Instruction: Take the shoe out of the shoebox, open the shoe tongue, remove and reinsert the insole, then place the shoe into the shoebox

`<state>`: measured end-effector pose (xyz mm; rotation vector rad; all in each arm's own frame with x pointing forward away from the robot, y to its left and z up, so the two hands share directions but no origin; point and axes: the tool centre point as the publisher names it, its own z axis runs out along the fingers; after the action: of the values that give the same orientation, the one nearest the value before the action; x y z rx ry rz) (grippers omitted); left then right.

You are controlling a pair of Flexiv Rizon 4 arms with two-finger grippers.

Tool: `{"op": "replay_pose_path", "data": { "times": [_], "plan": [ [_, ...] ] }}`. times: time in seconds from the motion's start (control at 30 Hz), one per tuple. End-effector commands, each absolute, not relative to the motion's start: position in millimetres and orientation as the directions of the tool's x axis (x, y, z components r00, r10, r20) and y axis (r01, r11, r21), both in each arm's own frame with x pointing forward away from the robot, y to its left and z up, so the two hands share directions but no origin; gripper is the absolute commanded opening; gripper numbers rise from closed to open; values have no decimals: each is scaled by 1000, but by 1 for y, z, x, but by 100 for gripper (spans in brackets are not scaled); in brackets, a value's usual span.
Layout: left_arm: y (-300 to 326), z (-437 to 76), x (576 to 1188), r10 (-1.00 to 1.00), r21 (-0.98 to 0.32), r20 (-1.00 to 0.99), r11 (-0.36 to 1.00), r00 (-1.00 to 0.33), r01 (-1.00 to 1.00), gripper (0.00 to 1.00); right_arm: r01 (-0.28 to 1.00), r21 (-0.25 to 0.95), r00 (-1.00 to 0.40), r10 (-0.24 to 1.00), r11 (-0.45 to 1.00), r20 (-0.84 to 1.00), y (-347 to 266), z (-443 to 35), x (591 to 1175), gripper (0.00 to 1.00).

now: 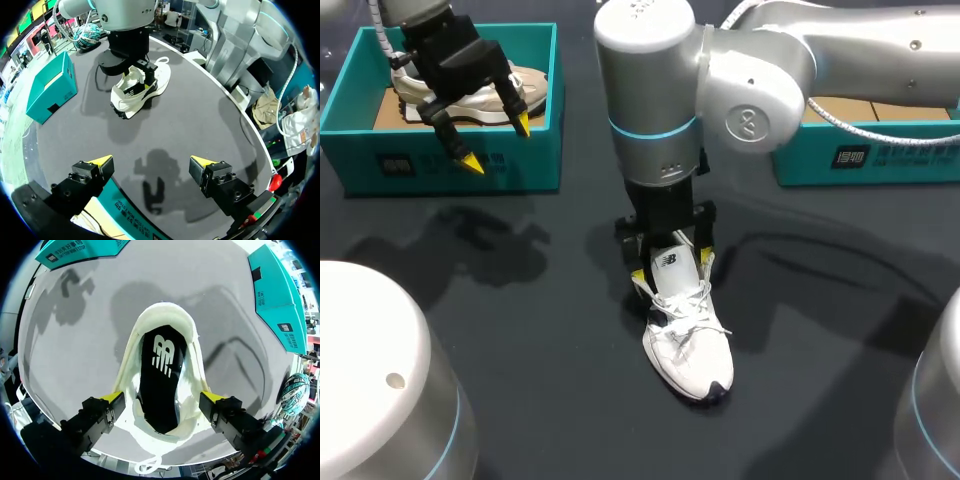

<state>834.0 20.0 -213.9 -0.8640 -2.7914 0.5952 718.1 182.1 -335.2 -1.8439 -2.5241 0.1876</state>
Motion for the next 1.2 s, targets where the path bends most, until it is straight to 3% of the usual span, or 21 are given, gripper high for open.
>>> {"op": "replay_pose_path", "data": {
  "times": [0.03,0.67,0.73,0.83,0.9,1.13,1.2],
  "plan": [
    [20,-214,834,571,-416,34,754,-820,508,100,950,-103,-302,951,295,-61,183,-334,715,100],
    [20,-214,834,571,-416,34,754,-820,508,100,963,-23,-268,962,267,-48,164,-309,676,100],
    [20,-214,834,571,-416,34,754,-820,508,100,965,-2,-263,964,264,-46,161,-303,670,96],
    [20,-214,834,571,-416,34,754,-820,508,100,959,33,-281,959,283,-43,161,-294,660,77],
    [20,-214,834,571,-416,34,754,-820,508,100,953,52,-296,954,298,-45,165,-289,655,49],
    [20,-214,834,571,-416,34,754,-820,508,100,945,56,-318,946,321,-55,171,-286,647,15],
    [20,-214,834,571,-416,34,754,-820,508,100,938,63,-337,940,340,-56,173,-288,651,13]
  ]
}}
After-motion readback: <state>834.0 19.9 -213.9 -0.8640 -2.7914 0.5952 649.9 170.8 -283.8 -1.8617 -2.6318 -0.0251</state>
